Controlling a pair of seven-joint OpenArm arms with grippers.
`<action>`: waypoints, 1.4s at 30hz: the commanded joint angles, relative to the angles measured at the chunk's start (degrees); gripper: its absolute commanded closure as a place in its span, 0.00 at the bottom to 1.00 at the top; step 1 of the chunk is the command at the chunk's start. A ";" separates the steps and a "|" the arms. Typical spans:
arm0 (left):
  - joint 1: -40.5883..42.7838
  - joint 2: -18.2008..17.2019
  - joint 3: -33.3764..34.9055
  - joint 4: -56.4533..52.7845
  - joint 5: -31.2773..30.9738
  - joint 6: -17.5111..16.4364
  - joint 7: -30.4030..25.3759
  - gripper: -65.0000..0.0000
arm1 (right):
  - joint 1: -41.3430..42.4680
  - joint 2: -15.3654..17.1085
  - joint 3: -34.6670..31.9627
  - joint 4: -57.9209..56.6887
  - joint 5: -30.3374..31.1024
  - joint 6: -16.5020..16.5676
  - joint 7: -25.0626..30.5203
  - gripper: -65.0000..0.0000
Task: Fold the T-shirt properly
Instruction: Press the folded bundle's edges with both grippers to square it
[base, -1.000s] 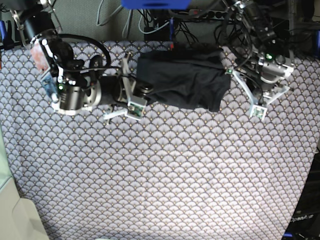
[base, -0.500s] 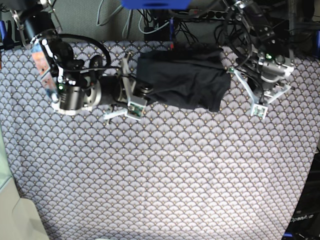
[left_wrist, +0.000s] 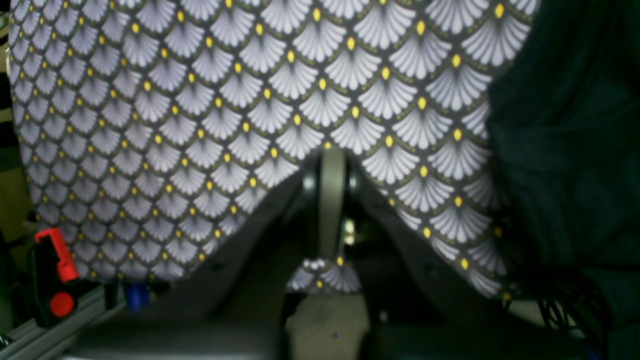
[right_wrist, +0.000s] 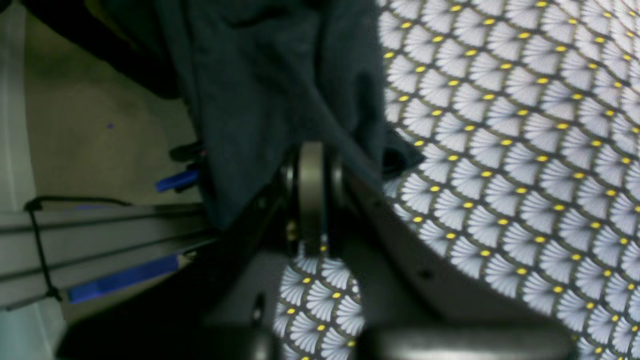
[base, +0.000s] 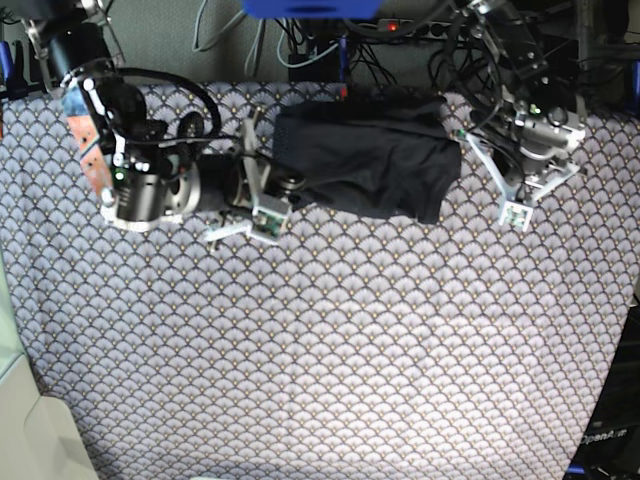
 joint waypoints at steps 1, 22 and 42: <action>-0.37 -0.23 0.08 0.79 -0.25 0.12 -0.57 1.00 | 0.79 0.24 0.89 0.96 0.82 0.38 1.16 1.00; -0.90 -0.23 0.34 -3.43 5.11 0.12 -0.57 1.00 | 0.53 0.24 1.94 0.79 0.82 0.38 1.16 1.00; -0.81 -0.23 0.52 -3.61 5.37 0.12 -0.66 1.00 | -0.79 0.07 1.68 0.70 -1.56 0.38 1.25 1.00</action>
